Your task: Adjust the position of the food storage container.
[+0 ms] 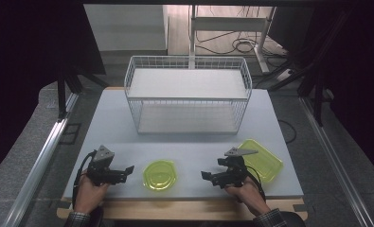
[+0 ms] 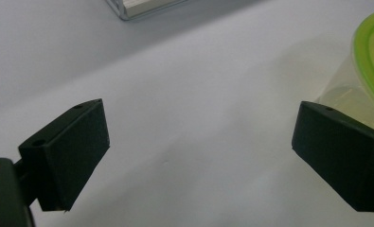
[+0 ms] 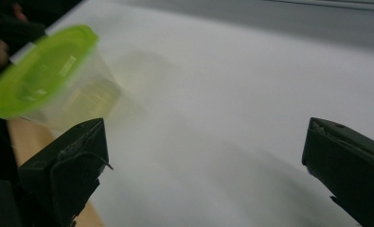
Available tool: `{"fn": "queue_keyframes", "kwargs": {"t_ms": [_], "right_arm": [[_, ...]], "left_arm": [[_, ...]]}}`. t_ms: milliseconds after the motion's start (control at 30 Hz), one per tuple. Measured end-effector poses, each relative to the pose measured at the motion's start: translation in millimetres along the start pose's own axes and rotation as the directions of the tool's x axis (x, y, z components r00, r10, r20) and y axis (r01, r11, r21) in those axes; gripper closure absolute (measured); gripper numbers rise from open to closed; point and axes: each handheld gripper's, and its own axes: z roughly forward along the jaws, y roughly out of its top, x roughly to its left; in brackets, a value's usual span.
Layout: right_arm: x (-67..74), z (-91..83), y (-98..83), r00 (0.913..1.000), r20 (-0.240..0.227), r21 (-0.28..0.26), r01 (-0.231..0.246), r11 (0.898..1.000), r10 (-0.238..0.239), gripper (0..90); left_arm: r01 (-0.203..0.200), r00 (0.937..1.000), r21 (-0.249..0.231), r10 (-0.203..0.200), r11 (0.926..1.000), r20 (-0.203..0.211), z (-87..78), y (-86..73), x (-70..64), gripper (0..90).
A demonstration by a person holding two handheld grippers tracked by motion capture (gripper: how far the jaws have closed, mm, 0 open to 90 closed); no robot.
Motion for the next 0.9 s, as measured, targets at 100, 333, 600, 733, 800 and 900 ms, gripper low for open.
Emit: {"fn": "queue_keyframes", "kwargs": {"t_ms": [100,333,600,733,800,900], "right_arm": [[0.2,1.2,-1.3,0.9981,0.042,0.033,0.043,0.999,-0.045,0.3],[2.0,0.5,-0.8,0.9894,0.087,0.057,0.111,0.992,-0.116,0.4],[-1.4,-2.3,1.0,0.9929,0.078,0.05,0.087,0.995,-0.09,2.8],[-1.4,-2.2,1.2,0.9922,0.082,0.055,0.089,0.994,-0.093,3.5],[-1.8,-2.3,1.6,0.9914,0.089,0.059,0.091,0.994,-0.096,4.3],[-1.0,-2.2,2.3,0.9892,0.104,0.059,0.097,0.994,-0.103,5.8]], "left_arm": [[0.015,0.9999,0.005,-0.015,0.9999,0.006,-0.3,0.2,1.2,4.4],[0.026,0.9992,0.009,-0.026,0.9996,0.029,-0.2,1.9,-0.1,2.8],[-0.009,0.9975,-0.031,0.011,0.9995,0.07,-8.9,8.9,-7.9,9.9],[-0.036,0.9948,-0.061,0.041,0.9975,0.093,-15.1,13.5,-13.4,18.1],[-0.049,0.9923,-0.072,0.057,0.9962,0.11,-19.0,17.3,-17.4,26.3],[-0.067,0.9866,-0.071,0.077,0.9952,0.144,-25.4,26.2,-26.5,38.8]]}}
